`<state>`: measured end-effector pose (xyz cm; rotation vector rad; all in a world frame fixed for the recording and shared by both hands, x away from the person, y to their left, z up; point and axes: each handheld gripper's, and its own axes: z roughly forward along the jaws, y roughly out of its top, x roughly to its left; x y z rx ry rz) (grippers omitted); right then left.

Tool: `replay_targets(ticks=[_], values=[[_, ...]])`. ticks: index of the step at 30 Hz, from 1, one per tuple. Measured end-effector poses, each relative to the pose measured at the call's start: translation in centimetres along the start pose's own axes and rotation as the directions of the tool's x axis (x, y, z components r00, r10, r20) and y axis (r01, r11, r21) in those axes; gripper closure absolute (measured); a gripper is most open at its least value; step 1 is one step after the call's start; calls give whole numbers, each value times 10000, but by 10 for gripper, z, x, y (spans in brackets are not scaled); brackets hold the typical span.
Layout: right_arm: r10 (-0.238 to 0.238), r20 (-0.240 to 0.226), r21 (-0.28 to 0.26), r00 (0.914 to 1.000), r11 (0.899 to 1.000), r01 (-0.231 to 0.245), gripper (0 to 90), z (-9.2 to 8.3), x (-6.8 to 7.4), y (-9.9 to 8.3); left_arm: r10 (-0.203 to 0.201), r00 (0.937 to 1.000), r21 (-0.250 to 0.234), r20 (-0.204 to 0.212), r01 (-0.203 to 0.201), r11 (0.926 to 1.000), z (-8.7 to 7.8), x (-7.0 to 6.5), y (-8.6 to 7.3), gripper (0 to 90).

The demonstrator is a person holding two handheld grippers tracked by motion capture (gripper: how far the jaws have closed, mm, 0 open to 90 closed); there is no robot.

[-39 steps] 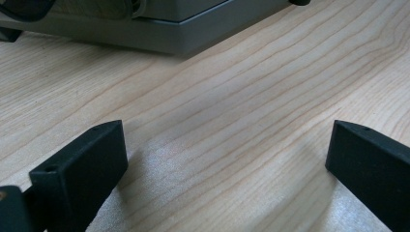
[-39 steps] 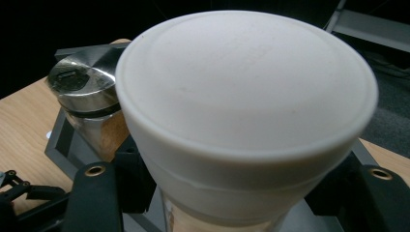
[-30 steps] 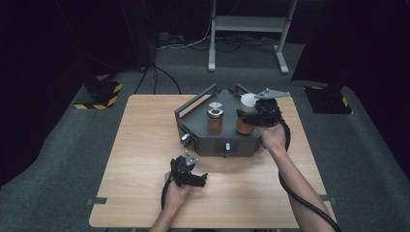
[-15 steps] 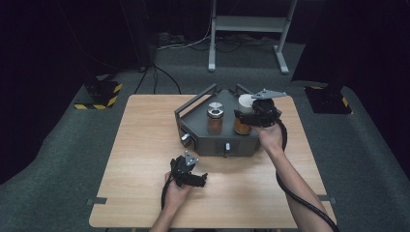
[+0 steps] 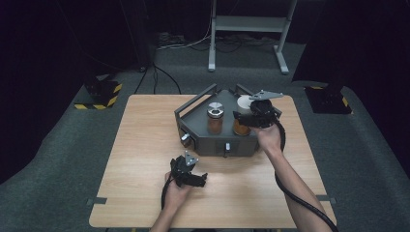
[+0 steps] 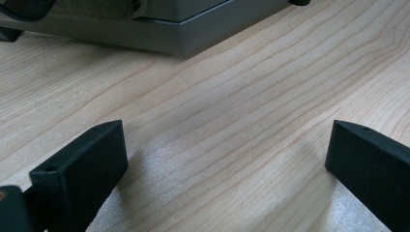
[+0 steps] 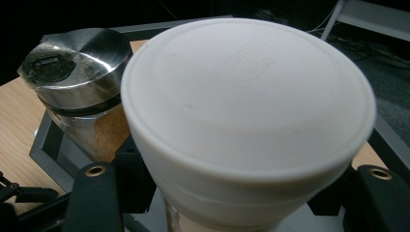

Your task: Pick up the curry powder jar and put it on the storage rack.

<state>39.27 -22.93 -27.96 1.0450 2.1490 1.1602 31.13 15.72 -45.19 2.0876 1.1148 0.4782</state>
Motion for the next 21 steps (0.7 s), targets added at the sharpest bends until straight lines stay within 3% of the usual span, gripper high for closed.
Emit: replay_targets(ticks=[8,9,11,21], values=[[-41,-6,-13,10000,10000,41,349,-1,0,-1,-1,10000,-3,-5,1,10000,0,0,0,12],[-77,-9,-7,10000,10000,77,349,-1,0,-1,397,9992,139,-102,-396,9991,-1,2,3,12],[-103,-13,3,9999,9999,103,348,-1,1,-1,487,9988,206,-102,-485,9986,-2,2,4,12],[-236,-38,8,9997,9997,236,346,-3,1,-3,496,9987,221,-105,-494,9985,-2,2,4,12]])
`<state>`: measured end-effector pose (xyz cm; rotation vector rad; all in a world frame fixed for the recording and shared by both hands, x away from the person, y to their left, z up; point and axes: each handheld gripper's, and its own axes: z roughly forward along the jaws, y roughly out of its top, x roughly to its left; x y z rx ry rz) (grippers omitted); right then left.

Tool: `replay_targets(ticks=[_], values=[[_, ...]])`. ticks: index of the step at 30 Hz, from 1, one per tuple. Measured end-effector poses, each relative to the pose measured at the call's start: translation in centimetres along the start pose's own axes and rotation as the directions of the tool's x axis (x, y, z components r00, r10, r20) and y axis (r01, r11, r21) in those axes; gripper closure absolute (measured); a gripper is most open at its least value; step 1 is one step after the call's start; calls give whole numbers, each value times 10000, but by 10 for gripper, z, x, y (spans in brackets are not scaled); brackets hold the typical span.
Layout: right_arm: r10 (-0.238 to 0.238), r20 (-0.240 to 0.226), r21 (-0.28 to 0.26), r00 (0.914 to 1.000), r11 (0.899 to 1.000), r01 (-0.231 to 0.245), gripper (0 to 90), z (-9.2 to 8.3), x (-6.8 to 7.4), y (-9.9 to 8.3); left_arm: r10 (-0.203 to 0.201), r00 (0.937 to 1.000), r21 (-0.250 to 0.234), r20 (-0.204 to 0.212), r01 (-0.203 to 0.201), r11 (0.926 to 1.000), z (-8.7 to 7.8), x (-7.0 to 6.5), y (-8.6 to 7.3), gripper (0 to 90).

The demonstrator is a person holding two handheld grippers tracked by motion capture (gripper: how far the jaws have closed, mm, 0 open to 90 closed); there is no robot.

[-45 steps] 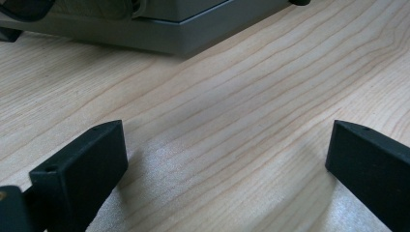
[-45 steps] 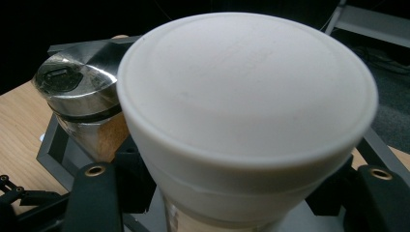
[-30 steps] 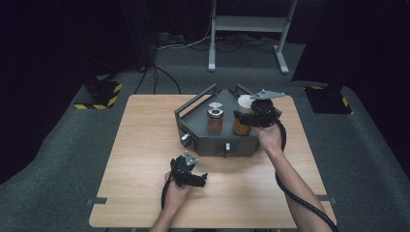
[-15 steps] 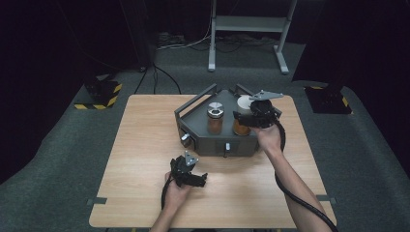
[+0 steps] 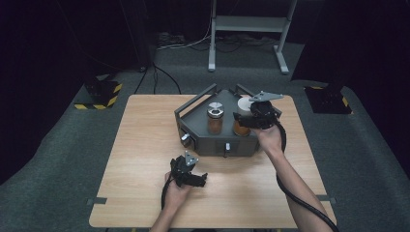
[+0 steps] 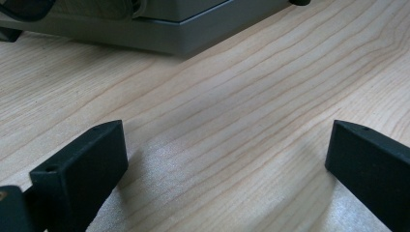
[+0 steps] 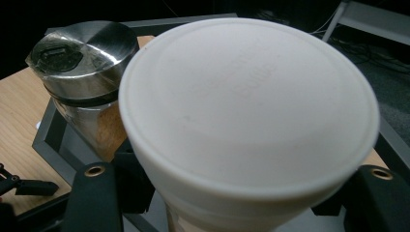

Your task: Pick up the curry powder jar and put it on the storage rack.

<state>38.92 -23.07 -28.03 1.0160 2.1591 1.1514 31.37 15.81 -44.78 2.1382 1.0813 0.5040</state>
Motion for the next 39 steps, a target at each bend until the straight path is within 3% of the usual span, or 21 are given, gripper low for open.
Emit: replay_targets(ticks=[17,28,29,30,39], values=[[13,-64,48,10000,10000,-13,339,-1,-1,0,2,10000,1,-6,-2,10000,0,0,0,12],[52,-227,110,9997,9999,-49,175,-1,-6,-3,161,9999,45,-41,-161,9999,0,1,1,12],[95,-271,69,9996,9999,-93,168,-1,-7,-4,112,9999,31,-28,-112,9999,0,0,1,12],[165,-323,-4,9993,9999,-165,162,-3,-9,-7,-493,9987,-214,107,496,9985,2,-2,-4,12],[14,-360,-154,9994,9999,-20,153,-17,-14,-19,-492,9987,-215,108,494,9985,2,-2,-4,12]])
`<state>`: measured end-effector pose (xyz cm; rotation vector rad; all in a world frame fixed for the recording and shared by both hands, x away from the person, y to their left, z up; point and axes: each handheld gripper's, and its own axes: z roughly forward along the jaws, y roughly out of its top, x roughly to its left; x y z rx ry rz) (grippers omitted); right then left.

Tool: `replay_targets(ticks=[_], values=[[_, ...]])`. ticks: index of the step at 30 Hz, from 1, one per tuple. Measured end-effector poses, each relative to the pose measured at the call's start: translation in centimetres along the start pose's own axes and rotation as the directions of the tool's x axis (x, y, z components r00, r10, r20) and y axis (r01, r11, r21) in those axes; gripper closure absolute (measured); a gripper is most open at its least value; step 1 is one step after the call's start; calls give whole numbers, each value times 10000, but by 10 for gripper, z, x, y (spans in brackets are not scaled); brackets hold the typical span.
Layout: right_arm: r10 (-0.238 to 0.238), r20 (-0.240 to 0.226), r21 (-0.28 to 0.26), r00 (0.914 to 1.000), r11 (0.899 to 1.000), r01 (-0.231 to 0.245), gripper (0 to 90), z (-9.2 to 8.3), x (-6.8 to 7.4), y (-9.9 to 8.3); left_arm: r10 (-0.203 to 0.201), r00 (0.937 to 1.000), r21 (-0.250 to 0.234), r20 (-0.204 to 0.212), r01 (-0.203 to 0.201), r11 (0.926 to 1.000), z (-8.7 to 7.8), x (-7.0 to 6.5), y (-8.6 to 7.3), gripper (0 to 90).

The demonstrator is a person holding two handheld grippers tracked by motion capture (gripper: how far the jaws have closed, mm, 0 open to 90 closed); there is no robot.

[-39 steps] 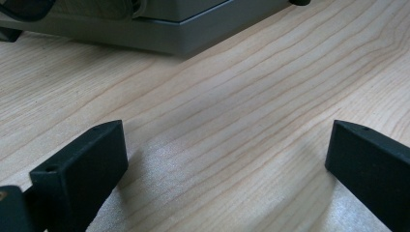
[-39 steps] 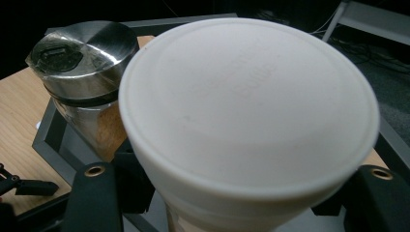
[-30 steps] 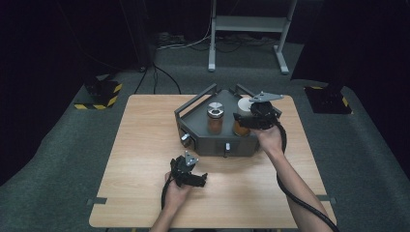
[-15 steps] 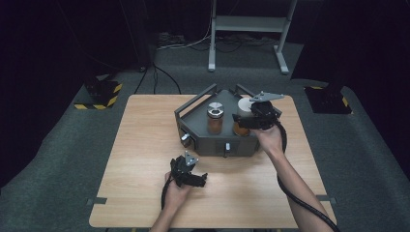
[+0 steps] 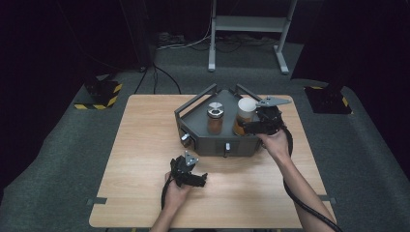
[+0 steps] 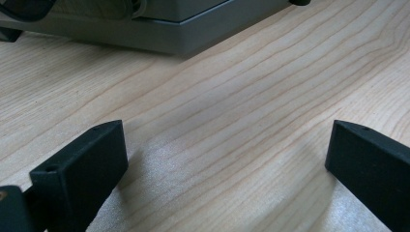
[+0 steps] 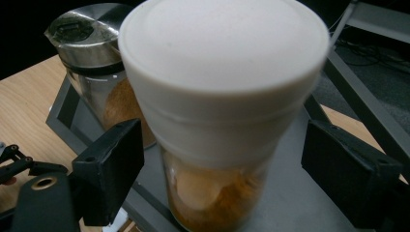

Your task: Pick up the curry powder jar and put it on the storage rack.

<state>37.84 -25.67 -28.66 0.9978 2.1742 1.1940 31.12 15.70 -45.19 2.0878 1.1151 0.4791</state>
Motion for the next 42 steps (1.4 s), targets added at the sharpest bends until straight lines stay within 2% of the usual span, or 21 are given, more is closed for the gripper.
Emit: replay_targets(ticks=[10,24,34,42], values=[[-161,-51,-214,9999,9996,160,153,-19,-3,-13,-1,10000,0,-19,1,10000,0,0,0,12],[34,167,-150,9999,9999,-31,154,-41,-5,-53,-1,10000,3,-19,1,10000,0,0,0,12],[377,359,63,9986,9993,-379,154,-43,-5,-87,-1,10000,2,-20,1,10000,0,0,0,12],[569,572,409,9967,9974,-593,154,-36,-4,-107,-4,10000,0,-26,4,10000,0,-1,0,12]])
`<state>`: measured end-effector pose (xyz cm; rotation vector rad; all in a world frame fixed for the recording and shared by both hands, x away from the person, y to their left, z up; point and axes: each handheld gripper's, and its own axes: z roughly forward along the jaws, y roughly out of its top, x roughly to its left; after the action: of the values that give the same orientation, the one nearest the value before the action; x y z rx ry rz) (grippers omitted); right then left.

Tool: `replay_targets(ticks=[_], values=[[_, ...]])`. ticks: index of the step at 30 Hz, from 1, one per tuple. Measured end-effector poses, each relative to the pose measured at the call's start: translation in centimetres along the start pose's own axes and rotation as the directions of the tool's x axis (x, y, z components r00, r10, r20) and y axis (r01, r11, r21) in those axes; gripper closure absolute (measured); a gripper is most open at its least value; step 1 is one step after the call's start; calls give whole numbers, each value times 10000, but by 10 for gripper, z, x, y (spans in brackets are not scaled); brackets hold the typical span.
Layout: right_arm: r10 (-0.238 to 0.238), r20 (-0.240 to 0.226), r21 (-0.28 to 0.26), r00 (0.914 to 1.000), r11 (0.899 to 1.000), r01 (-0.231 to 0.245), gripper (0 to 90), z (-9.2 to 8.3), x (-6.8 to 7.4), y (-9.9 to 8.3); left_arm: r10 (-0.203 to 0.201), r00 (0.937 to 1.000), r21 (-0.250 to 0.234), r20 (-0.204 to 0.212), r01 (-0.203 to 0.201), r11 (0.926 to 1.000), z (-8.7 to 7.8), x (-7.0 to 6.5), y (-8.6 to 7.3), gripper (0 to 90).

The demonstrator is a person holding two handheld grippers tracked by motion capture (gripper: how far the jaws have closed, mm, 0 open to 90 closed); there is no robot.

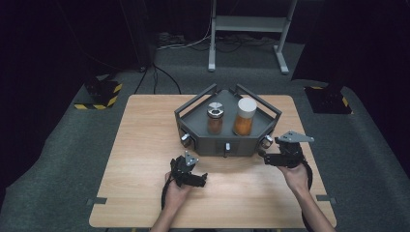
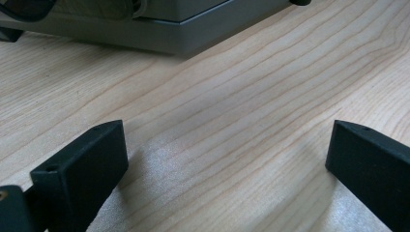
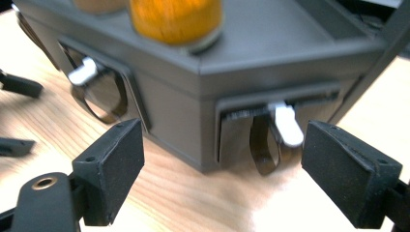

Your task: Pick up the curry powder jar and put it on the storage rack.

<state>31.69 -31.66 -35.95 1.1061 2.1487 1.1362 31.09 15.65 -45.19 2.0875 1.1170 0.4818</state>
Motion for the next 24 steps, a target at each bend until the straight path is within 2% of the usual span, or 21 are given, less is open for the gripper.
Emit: replay_targets(ticks=[12,18,24], values=[[377,568,906,9977,9950,-428,155,28,3,-32,0,10000,-2,-3,0,10000,0,0,0,12],[599,756,1070,9953,9919,-678,155,37,5,-42,3,10000,0,-2,-3,10000,0,0,0,12],[486,949,1123,9943,9919,-592,154,44,11,-45,0,10000,1,-1,0,10000,0,0,0,12]])
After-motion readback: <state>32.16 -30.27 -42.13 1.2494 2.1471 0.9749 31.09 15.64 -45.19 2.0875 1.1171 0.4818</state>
